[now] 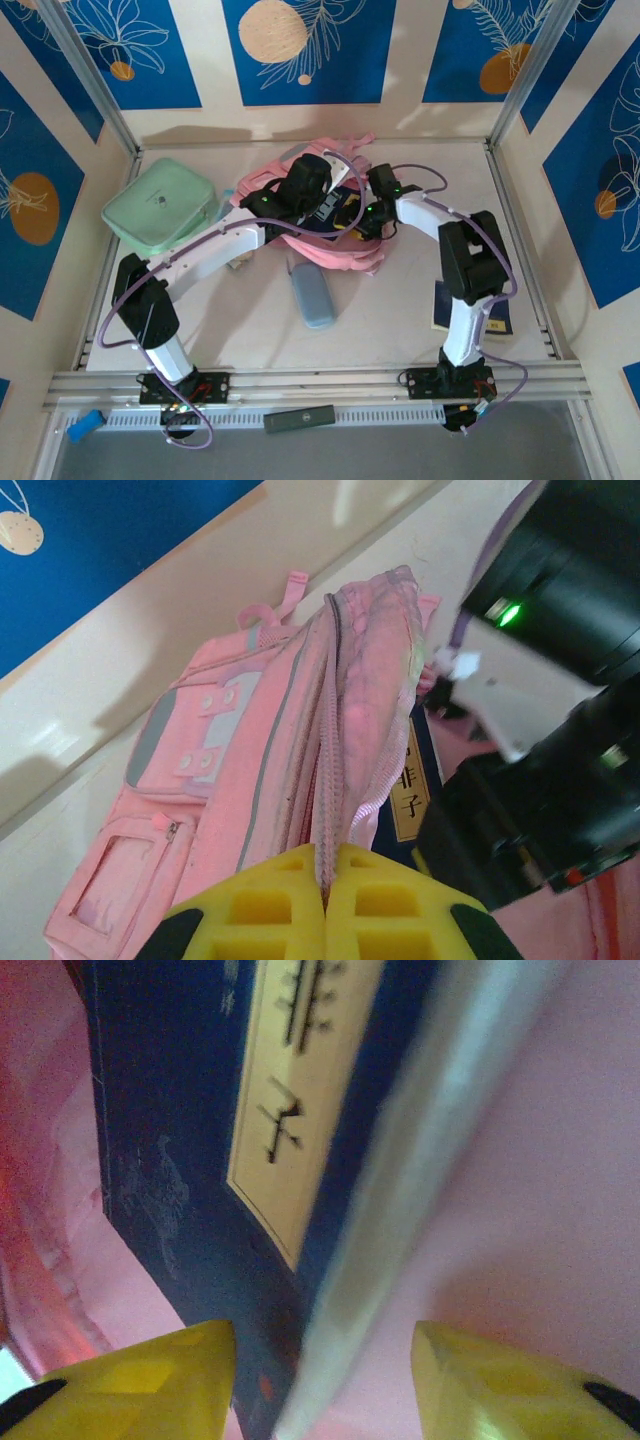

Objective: Pack the student bag

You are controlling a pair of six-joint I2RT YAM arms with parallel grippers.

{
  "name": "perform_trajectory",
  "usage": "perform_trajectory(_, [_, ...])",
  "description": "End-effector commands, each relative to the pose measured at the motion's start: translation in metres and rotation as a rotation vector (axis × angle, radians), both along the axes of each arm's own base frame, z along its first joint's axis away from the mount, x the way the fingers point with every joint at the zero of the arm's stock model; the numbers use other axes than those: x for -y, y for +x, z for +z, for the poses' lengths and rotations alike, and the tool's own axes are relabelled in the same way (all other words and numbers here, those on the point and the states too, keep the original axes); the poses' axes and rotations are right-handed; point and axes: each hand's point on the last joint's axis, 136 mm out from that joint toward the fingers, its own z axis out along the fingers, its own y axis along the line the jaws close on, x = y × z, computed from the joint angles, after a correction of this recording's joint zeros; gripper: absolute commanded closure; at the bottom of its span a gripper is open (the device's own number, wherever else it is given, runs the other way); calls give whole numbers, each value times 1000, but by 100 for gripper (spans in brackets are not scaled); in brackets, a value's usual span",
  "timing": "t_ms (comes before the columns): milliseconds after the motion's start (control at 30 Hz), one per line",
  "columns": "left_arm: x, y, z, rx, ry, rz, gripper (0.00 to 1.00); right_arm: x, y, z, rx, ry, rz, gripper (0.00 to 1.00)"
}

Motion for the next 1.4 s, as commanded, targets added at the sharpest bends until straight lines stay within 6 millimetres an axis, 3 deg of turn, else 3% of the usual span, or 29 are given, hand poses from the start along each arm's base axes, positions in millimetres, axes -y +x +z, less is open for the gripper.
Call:
perform_trajectory(0, [9, 6, 47, 84, -116, -14, 100, -10, 2, -19, -90, -20, -65, 48])
perform_trajectory(167, [14, 4, 51, 81, -131, -37, 100, -27, 12, -25, -60, -39, -50, 48])
perform_trajectory(233, [15, 3, 52, 82, -129, -49, 100, -35, 14, -21, -37, -11, -25, 56])
perform_trajectory(433, [0, 1, 52, 113, -77, -23, 100, -22, 0, -11, 49, 7, -22, 92])
perform_trajectory(533, [-4, -1, 51, 120, -51, -26, 100, -23, -7, 10, 135, 36, 28, 100])
perform_trajectory(733, [-8, -3, 51, 129, -12, -61, 100, -10, -17, 37, 140, 183, 92, 100])
perform_trajectory(833, [-7, -2, 50, 126, -3, -88, 100, -30, -35, 62, 153, 276, 237, 100])
perform_trajectory(933, [-7, -4, 52, 127, -10, -104, 100, -46, -54, 72, 132, 291, 365, 100])
perform_trajectory(1000, [-6, -4, 52, 130, -21, -108, 100, -42, -52, 62, 79, 286, 375, 100])
perform_trajectory(1133, [-6, -4, 52, 125, -22, -108, 100, -18, -26, 32, 7, 155, 333, 100])
perform_trajectory(1200, [-7, -3, 51, 125, -23, -101, 100, -11, -10, 25, 20, 97, 318, 90])
perform_trajectory(1267, [-7, -2, 51, 125, -23, -96, 100, -3, 3, 20, 43, 25, 289, 72])
perform_trajectory(1367, [-7, -1, 50, 124, -25, -88, 100, 15, 16, 27, 99, -48, 217, 55])
